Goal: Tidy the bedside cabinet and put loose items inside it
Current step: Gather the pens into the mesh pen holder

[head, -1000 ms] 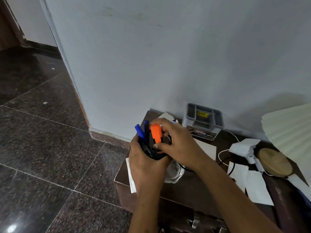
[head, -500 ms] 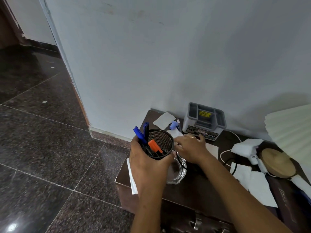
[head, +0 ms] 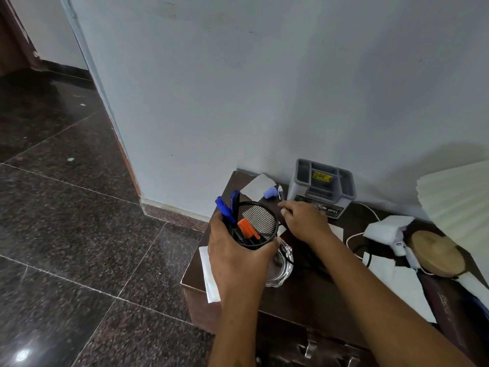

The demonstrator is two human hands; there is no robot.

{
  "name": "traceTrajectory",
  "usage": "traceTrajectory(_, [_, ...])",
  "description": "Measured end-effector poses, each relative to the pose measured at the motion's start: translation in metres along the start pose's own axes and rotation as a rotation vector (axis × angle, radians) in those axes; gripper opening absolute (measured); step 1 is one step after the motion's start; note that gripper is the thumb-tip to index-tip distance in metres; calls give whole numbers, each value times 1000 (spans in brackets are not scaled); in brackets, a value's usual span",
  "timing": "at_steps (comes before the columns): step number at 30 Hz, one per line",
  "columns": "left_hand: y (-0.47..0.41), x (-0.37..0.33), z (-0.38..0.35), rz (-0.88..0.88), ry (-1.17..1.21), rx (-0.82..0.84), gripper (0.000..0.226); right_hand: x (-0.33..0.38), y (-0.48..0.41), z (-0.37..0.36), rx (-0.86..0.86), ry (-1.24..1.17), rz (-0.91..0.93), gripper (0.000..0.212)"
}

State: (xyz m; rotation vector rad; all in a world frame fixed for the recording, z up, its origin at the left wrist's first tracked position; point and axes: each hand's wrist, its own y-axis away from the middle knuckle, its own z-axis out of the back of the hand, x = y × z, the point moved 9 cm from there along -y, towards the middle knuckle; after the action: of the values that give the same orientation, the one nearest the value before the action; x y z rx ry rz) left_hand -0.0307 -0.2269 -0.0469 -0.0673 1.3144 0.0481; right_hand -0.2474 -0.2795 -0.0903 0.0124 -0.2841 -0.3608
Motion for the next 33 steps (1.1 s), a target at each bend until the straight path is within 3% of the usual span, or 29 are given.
traceTrajectory(3, [1,-2,-1,-4,5,1,97,7,-5,-7,44,107,16,33])
traceTrajectory(8, [0,-1,-1,-7,8,12,95,13,-9,4,-94,154,-26,20])
traceTrajectory(16, [-1,-3,-1,-32,6,13,96,-3,10,24,-202,-254,-110,18])
traceTrajectory(23, [3,-8,-9,-72,10,82,93,-35,76,104,-575,-589,-77,13])
traceTrajectory(27, [8,-14,-21,-117,7,169,93,-38,111,145,-544,-922,-25,18])
traceTrajectory(30, [15,-17,-31,-127,16,236,89,-12,137,178,-496,-824,122,13])
traceTrajectory(33, [21,-21,-42,-170,7,302,87,3,162,176,-461,-650,156,21])
